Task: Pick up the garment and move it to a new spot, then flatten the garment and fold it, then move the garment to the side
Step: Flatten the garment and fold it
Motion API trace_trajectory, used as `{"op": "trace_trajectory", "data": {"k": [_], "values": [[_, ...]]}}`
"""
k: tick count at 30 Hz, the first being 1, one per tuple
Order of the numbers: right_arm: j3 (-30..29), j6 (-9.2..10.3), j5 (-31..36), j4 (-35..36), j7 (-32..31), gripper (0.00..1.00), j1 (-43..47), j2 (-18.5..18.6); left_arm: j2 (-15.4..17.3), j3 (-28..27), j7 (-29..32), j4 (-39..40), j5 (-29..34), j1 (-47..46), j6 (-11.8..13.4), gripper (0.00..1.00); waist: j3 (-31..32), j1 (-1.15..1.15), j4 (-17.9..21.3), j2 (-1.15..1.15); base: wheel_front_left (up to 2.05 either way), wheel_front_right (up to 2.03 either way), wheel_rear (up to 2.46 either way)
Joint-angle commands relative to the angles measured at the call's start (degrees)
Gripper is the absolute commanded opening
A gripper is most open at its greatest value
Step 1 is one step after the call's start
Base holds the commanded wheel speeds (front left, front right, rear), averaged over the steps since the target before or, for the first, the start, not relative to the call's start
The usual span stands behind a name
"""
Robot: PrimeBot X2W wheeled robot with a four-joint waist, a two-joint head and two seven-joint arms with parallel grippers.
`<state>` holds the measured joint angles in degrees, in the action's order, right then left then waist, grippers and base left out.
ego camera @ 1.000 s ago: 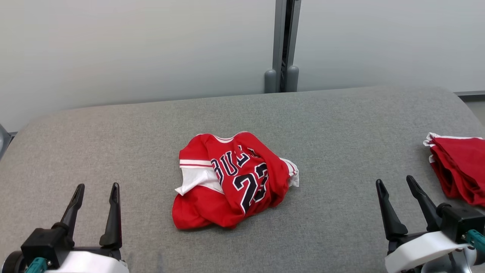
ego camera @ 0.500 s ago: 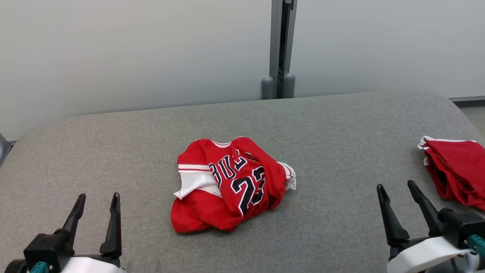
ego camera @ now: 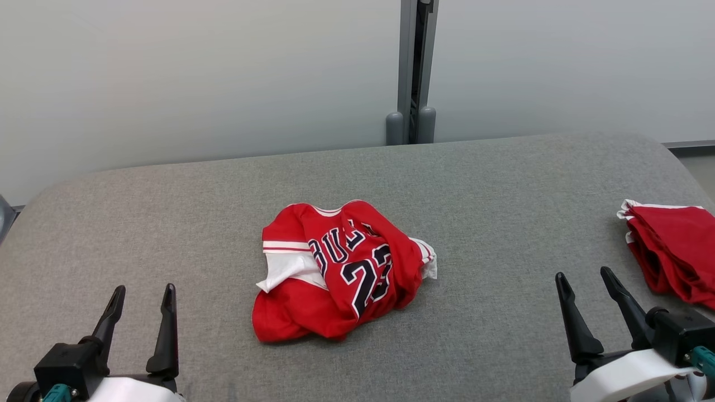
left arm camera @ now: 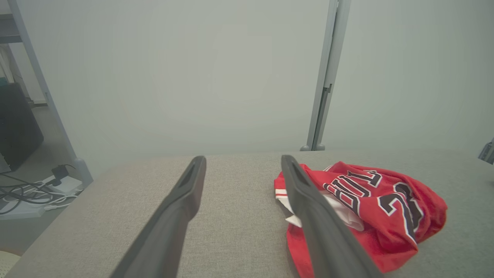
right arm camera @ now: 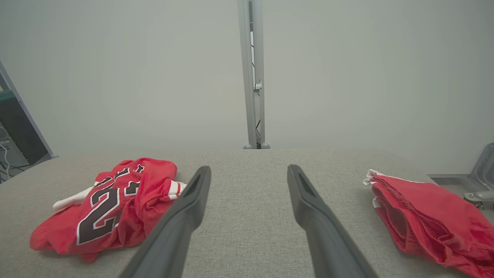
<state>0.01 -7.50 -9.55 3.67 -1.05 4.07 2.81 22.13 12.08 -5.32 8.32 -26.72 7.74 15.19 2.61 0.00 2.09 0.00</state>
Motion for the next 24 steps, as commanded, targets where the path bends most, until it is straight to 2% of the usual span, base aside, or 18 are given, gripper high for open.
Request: {"op": "trace_trajectory", "data": {"k": [1, 16, 24], "values": [[-0.2, 0.02, -0.1, 0.0, 0.2, 1.00, 0.1, 0.2, 0.1, -0.1, -0.3, -0.2, -0.2, -0.9, 0.1, 1.00, 0.0, 0.00, -0.1, 0.00, 0.00, 0.00, 0.00], [0.9, 0.02, 0.1, 0.1, -0.3, 1.00, -1.3, 0.2, 0.2, 0.6, -0.9, -0.3, -0.1, -2.9, -0.5, 1.00, -1.4, 0.00, -3.3, 0.00, 0.00, 0.00, 0.00], [5.0, 0.02, -0.1, -5.8, -0.9, 1.00, -7.6, 0.3, -0.3, 1.2, -2.9, -2.2, -0.8, -6.5, -2.6, 1.00, -6.3, 0.00, -7.0, 0.00, 0.00, 0.00, 0.00]]}}
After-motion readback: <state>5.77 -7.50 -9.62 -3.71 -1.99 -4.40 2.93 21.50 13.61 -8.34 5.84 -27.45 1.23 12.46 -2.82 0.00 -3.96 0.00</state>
